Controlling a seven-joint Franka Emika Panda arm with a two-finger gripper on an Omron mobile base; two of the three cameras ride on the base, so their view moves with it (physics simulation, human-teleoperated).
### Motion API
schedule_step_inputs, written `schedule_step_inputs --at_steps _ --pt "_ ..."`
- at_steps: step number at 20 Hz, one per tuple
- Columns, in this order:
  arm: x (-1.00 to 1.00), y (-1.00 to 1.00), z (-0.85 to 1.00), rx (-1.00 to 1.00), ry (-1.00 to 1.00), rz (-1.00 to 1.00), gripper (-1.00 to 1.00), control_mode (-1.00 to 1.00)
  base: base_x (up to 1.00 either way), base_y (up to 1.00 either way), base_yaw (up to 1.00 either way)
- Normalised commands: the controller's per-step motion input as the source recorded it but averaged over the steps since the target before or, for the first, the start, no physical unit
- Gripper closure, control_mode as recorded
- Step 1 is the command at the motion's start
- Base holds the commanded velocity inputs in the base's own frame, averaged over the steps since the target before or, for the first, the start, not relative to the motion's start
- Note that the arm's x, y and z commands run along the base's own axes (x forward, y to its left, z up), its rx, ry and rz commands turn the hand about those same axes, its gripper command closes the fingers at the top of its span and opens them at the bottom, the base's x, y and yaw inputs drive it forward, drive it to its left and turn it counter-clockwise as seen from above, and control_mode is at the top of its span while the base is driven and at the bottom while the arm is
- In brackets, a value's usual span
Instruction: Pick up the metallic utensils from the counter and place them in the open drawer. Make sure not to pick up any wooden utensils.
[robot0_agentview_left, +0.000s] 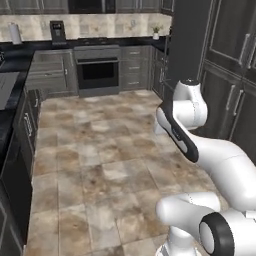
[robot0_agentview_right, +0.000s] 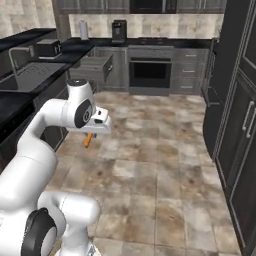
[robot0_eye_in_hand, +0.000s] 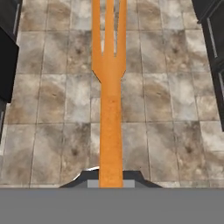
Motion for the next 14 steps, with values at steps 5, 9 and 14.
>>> schedule_step_inputs --at_steps 5,9,14 --pt "0.0 0.0 0.0 0.0 0.0 0.0 1.0 1.0 1.0 0.2 0.0" --pt "0.0 0.0 0.0 0.0 0.0 0.0 1.0 1.0 1.0 0.32 0.07" --pt "0.0 0.0 0.0 0.0 0.0 0.0 1.0 1.0 1.0 0.52 0.13"
